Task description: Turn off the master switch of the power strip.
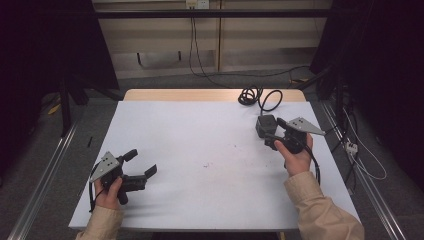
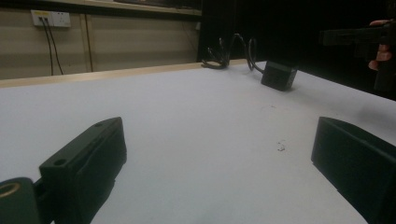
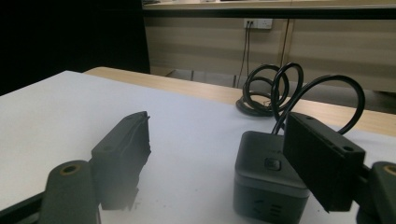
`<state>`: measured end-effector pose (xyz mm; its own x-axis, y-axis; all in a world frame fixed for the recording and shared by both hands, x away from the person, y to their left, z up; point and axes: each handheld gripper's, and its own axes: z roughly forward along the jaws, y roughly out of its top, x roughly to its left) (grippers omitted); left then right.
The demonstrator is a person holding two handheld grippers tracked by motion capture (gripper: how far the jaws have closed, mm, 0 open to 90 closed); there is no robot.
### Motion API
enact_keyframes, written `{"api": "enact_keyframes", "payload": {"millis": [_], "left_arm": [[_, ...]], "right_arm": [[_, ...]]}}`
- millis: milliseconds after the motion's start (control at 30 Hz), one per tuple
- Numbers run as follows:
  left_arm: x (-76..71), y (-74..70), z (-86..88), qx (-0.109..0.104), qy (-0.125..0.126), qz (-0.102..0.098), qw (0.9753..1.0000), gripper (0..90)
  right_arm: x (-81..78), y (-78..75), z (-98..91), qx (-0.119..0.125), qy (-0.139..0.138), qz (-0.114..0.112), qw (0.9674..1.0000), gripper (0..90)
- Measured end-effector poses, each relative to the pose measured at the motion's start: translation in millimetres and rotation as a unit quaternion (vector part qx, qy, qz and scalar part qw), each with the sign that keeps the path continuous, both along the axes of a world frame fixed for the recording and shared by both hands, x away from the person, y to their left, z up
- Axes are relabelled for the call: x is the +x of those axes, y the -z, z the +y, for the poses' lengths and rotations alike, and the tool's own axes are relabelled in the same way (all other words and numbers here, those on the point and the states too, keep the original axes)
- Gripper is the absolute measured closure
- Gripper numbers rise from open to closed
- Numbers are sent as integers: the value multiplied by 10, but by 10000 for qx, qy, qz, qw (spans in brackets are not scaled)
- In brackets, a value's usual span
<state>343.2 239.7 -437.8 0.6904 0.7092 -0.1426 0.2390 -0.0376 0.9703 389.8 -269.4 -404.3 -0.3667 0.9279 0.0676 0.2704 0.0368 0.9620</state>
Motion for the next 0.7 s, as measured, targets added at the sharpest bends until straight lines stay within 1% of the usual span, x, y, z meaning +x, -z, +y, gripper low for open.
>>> {"api": "enact_keyframes", "payload": {"millis": [67, 167, 267, 333, 400, 500, 567, 600, 633, 700], "left_arm": [[1, -1, 7, 11, -4, -19, 10000, 29], [0, -4, 9, 19, -11, -34, 10000, 29], [-1, -3, 13, 37, -25, -33, 10000, 29], [-4, -1, 3, 32, -11, -21, 10000, 29], [-7, -1, -7, 46, 7, -19, 10000, 29], [-7, -3, 2, 51, 15, -31, 10000, 29], [-9, -3, 18, 11, -46, -14, 10000, 28], [-7, -1, 27, 25, -51, -14, 10000, 28], [-9, 2, 27, 5, -55, -3, 10000, 28], [-11, 2, 29, 33, -43, -10, 10000, 28]], "right_arm": [[28, -17, -13, -89, 34, -34, 9999, 250], [59, -16, -46, -35, 99, -32, 9999, 268], [82, 7, -53, -14, 96, 16, 10000, 297], [93, 11, -50, 3, 98, -6, 10000, 316], [110, 5, -42, 28, 65, 3, 10000, 324], [141, -15, -31, 1, 16, 11, 10000, 361], [162, -29, -19, -17, -33, 31, 10000, 380], [172, -36, -15, -55, -39, 27, 10000, 386], [180, -40, -9, -46, -42, 28, 10000, 399], [199, -47, 2, -49, -82, 39, 9999, 418]]}}
